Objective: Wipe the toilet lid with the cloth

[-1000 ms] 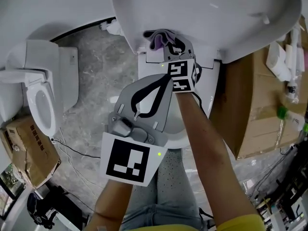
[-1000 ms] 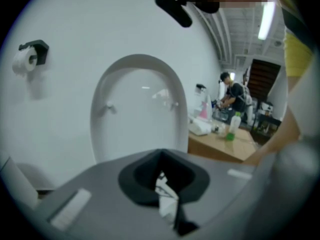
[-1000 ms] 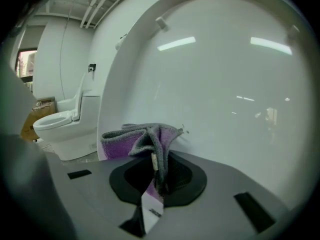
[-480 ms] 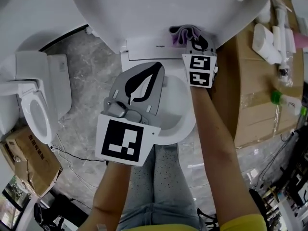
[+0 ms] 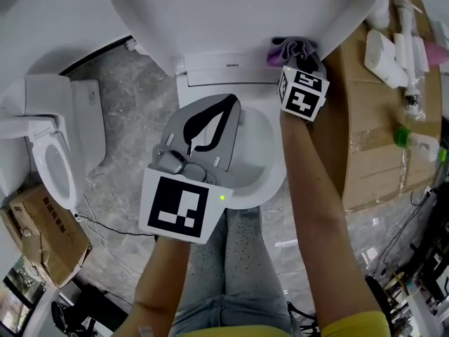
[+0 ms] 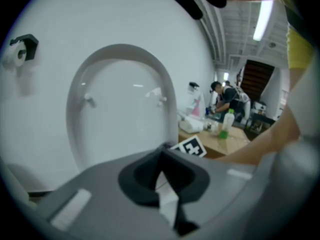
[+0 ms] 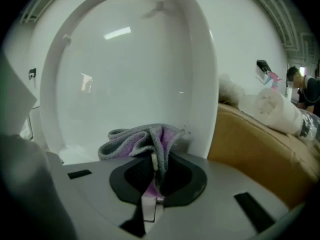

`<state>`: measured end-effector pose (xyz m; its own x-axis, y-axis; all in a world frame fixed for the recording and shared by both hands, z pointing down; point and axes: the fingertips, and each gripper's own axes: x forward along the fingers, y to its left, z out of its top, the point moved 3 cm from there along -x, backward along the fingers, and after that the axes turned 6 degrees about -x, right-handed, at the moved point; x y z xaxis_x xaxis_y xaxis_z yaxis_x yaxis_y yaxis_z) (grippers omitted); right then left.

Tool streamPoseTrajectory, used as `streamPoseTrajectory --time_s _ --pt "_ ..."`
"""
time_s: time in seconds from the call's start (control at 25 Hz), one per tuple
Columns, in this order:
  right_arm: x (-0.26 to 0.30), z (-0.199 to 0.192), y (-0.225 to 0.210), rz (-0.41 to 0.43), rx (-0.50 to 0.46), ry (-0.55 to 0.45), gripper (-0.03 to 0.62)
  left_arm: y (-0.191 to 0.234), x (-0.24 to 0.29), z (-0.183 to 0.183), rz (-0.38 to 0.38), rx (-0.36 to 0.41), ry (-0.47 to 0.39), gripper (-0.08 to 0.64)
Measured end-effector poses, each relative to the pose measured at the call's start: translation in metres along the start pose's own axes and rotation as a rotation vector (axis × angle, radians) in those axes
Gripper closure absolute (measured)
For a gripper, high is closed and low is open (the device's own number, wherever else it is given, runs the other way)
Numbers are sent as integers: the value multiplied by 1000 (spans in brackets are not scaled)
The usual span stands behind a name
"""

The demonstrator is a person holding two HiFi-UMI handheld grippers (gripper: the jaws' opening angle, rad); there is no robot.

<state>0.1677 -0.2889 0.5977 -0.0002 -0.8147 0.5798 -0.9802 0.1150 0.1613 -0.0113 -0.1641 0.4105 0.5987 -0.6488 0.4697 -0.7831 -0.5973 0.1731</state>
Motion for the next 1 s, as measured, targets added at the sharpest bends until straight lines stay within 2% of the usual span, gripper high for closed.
streamPoseTrajectory --time_s 0.16,0.36,0.44,0.76,1.0 --pt "-11 -4 -4 -17 51 11 545 -1 -10 -3 6 -6 0 565" --pt "-46 6 11 46 -137 -45 545 -3 -26 -7 12 -22 -12 565" --pt "-64 8 14 65 -167 -61 545 -8 -30 -9 12 -33 -15 565" --pt "-128 13 17 96 -145 -92 545 -33 -52 -6 3 -37 -33 565" --pt "-165 44 16 102 -135 -140 545 -44 -73 9 18 -33 -46 565"
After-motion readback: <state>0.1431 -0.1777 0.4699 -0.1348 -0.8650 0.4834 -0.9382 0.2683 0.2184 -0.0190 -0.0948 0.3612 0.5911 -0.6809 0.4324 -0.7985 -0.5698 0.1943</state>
